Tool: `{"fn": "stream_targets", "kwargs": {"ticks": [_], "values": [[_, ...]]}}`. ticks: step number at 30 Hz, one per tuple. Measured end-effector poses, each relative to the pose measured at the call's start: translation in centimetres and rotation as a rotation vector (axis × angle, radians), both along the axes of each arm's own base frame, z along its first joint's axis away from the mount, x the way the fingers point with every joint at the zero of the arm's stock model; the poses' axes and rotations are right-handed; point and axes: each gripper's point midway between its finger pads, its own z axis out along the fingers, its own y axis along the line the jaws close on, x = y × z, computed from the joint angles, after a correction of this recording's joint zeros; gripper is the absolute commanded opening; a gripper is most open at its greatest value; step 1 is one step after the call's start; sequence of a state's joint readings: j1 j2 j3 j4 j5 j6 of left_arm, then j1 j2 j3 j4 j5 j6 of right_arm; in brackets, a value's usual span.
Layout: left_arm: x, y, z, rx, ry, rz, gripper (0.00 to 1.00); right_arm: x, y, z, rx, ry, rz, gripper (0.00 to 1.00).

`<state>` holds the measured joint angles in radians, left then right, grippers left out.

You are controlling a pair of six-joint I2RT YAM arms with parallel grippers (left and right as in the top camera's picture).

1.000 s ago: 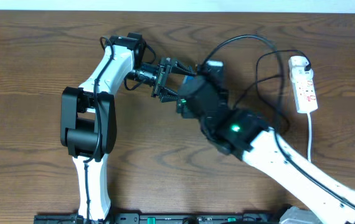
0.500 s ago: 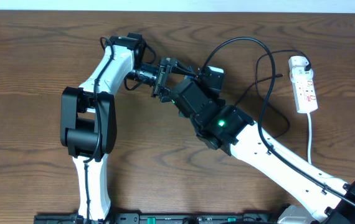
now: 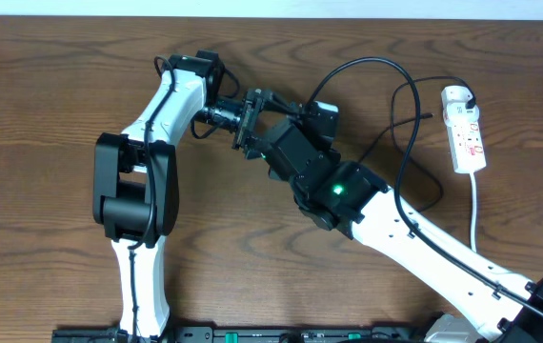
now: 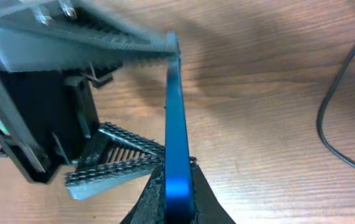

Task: Plug charger to phone and switch on socket
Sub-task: 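Release the phone from the left gripper, pull it away with right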

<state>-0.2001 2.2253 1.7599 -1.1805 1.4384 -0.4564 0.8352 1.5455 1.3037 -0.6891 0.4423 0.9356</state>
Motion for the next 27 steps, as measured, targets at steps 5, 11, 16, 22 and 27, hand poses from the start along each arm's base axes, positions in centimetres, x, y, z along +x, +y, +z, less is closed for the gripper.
{"fn": "stream_targets", "kwargs": {"ticks": [5, 11, 16, 22, 27], "values": [[0.7, 0.9, 0.2, -0.012, -0.005, 0.027, 0.98, -0.1, -2.4, 0.1, -0.026, 0.034, -0.037, 0.01], [2.6, 4.4, 0.8, -0.023, -0.048, 0.113, 0.99, -1.0, -7.5, 3.1, 0.007, 0.030, -0.142, 0.01], [2.7, 7.6, 4.0, 0.038, -0.183, 0.166, 0.99, -2.3, -11.1, 4.9, 0.046, 0.036, -0.226, 0.01], [-0.4, 11.5, 10.9, 0.218, -0.486, 0.210, 0.99, -3.3, -14.4, 6.1, 0.173, 0.020, -0.297, 0.01], [-4.5, 15.1, 14.6, 0.426, -0.660, 0.251, 0.99, -2.6, -15.1, 5.1, 0.388, -0.087, -0.287, 0.01]]}}
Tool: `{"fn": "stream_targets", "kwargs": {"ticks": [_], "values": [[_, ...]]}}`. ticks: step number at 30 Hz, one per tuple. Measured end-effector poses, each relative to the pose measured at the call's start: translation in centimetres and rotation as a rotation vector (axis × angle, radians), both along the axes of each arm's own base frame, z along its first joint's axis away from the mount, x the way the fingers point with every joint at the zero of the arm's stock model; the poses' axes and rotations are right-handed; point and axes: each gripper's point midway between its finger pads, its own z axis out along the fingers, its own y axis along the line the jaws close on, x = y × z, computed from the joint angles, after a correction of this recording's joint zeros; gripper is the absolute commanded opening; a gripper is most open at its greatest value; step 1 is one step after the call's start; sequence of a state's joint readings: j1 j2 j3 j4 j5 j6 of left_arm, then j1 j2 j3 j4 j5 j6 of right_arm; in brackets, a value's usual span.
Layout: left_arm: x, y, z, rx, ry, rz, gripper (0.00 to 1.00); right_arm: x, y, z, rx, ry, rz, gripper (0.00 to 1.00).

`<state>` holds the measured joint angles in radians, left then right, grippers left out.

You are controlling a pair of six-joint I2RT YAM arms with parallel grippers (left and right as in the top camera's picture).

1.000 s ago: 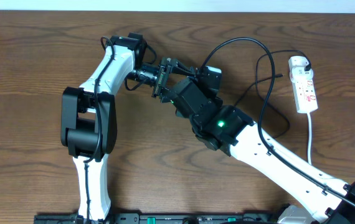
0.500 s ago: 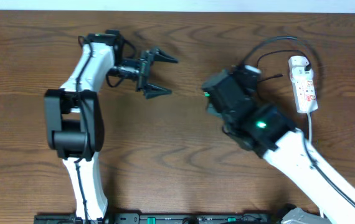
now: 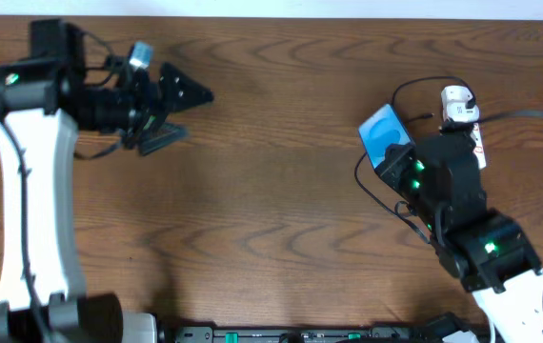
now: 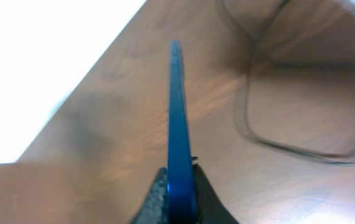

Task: Plug charger to phone and switch on socket
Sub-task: 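Release the phone from the left gripper, pull it away with right, then pass the phone back into the left gripper from the right gripper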

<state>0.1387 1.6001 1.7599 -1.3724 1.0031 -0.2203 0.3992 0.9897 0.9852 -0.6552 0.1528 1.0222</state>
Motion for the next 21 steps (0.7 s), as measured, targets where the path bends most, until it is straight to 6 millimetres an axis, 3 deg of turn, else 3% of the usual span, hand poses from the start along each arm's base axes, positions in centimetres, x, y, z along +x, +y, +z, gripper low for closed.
{"fn": "stream_targets", "kwargs": {"ticks": [4, 8, 11, 14, 18, 21], "values": [[-2.6, 2.1, 1.7, 0.143, -0.104, 0.055, 0.99, 2.4, 2.1, -1.4, 0.226, -0.220, 0.126, 0.01], [-5.9, 2.5, 2.2, 0.207, -0.142, 0.054, 0.98, 2.4, 4.1, -4.0, 0.377, -0.261, 0.251, 0.01], [-8.0, 2.2, 1.4, 0.226, -0.146, 0.036, 0.94, 2.1, 5.5, -5.8, 0.446, -0.227, 0.327, 0.01], [-8.9, 2.0, -0.9, 0.227, -0.170, 0.032, 0.94, 2.3, 7.3, -5.9, 0.523, -0.227, 0.418, 0.01], [-7.1, 1.5, -3.8, 0.159, -0.268, 0.068, 0.94, 3.0, 8.8, -4.2, 0.626, -0.296, 0.504, 0.01], [-4.9, 1.0, -6.7, 0.021, -0.250, 0.144, 0.94, 3.3, 9.5, -5.3, 0.717, -0.233, 0.508, 0.01]]}}
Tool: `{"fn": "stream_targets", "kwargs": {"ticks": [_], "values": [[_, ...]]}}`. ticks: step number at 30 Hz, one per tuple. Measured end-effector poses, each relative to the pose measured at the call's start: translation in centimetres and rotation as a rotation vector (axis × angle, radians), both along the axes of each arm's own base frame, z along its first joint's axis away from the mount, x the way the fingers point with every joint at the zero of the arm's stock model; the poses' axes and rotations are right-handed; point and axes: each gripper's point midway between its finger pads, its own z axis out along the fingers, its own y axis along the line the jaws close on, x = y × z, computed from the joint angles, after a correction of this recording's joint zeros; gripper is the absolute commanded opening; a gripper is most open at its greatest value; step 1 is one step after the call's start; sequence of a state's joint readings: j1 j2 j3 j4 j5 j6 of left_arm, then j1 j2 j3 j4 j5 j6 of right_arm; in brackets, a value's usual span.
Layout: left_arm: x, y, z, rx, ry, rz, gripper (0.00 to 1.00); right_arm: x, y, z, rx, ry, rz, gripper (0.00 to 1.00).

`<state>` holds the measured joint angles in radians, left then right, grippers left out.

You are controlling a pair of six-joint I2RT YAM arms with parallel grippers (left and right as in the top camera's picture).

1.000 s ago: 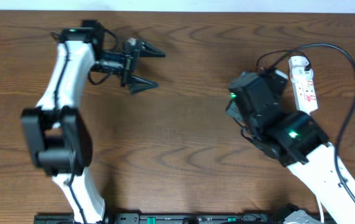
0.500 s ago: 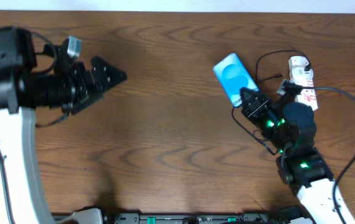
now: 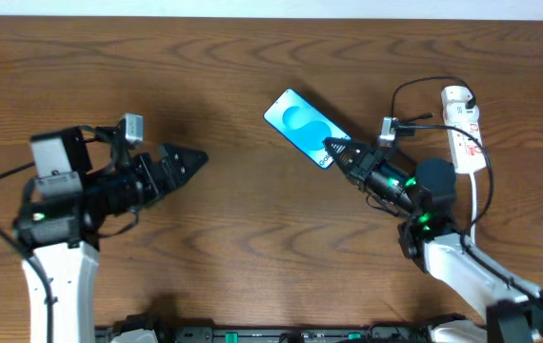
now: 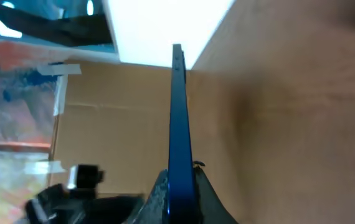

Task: Plug charger to phone and switch on socket
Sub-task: 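Pass the phone back into the left gripper from the right gripper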

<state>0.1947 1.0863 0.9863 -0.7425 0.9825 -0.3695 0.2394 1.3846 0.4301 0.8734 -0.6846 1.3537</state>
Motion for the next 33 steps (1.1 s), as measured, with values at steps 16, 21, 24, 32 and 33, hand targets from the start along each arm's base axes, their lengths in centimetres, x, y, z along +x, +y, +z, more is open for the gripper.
{"fn": "stream_targets", "kwargs": {"ticks": [16, 21, 24, 32, 33], "values": [[3.7, -6.1, -5.4, -0.323, 0.374, 0.109, 0.80, 0.2, 1.4, -1.5, 0.223, 0.309, 0.006, 0.01], [4.9, -7.8, -5.1, -0.364, 0.403, 0.159, 0.79, -0.7, 3.0, -1.5, 0.279, 0.403, 0.034, 0.01], [5.5, -8.2, -4.7, -0.380, 0.403, 0.191, 0.75, -1.5, 4.2, -1.5, 0.303, 0.450, 0.055, 0.01], [5.8, -8.9, -5.0, -0.381, 0.429, 0.254, 0.67, -2.5, 6.0, -1.6, 0.350, 0.534, 0.065, 0.01], [5.9, -9.0, -5.1, -0.378, 0.429, 0.260, 0.66, -2.5, 6.2, -1.6, 0.356, 0.541, 0.060, 0.01]]}}
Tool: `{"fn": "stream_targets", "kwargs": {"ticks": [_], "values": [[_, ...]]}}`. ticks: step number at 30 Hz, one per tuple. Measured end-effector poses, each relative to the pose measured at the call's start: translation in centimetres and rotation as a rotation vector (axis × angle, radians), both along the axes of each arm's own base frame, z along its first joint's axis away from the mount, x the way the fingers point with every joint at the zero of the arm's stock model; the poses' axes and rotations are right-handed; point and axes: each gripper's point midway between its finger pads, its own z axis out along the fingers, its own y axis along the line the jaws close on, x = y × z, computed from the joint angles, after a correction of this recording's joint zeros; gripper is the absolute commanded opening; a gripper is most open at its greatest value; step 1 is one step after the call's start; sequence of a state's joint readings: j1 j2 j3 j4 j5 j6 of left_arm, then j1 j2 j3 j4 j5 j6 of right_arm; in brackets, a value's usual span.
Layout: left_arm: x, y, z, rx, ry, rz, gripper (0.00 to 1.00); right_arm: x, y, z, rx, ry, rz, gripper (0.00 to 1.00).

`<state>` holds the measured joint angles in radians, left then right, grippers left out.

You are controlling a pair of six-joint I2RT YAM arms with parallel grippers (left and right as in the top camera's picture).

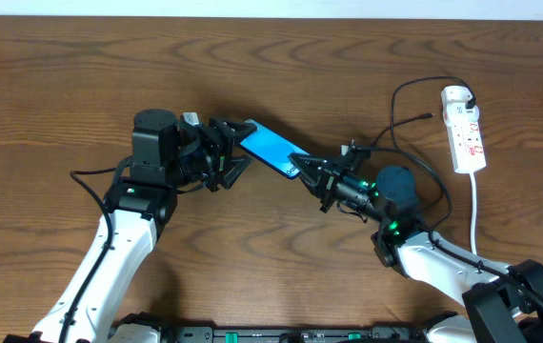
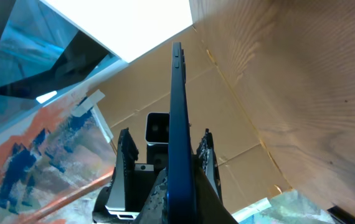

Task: Plug charger to phone and switch on socket
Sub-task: 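Pass the phone back into the left gripper from the right gripper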

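A blue phone [image 1: 271, 149] hangs above the middle of the table, seen edge-on in the right wrist view [image 2: 176, 112]. My right gripper [image 1: 308, 171] is shut on its right end [image 2: 177, 190]. My left gripper [image 1: 238, 145] is open at the phone's left end, its fingers [image 2: 125, 162] standing either side of the phone with gaps. At the far right, a white charger plug [image 1: 455, 95] sits in the white power strip [image 1: 466, 133]. Its black cable [image 1: 407, 100] loops across the table. The strip's switch is too small to read.
The wooden table [image 1: 62, 76] carries only the strip and cable. The cable's loop lies just right of my right arm [image 1: 414, 243]. Cardboard and a painted backdrop fill the right wrist view beyond the table edge.
The right gripper has carried the phone a little left and nearer. The left gripper, which was open well left of the phone, now has its fingers on either side of the phone's left end.
At first both grippers met mid-table, the right one shut on the phone. Then the arms stood far apart, the phone held near the power strip. Later the phone was back mid-table with the left gripper off to the left. Now both grippers are at the phone.
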<state>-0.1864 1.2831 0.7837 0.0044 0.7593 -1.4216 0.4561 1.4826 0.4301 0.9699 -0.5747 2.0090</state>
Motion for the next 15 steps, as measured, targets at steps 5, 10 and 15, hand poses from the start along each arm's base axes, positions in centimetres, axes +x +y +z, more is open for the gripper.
{"fn": "stream_targets", "kwargs": {"ticks": [5, 10, 15], "values": [[0.0, -0.4, -0.2, 0.010, 0.008, 0.012, 0.58, -0.1, 0.5, 0.3, 0.016, 0.005, -0.013, 0.01], [0.2, -0.2, -0.4, 0.022, 0.007, 0.031, 0.51, -0.1, 0.7, 1.5, 0.044, -0.038, -0.022, 0.01], [0.4, 0.0, -0.5, 0.031, 0.007, 0.046, 0.44, -0.2, 1.1, 1.5, 0.045, -0.040, -0.025, 0.01]]}}
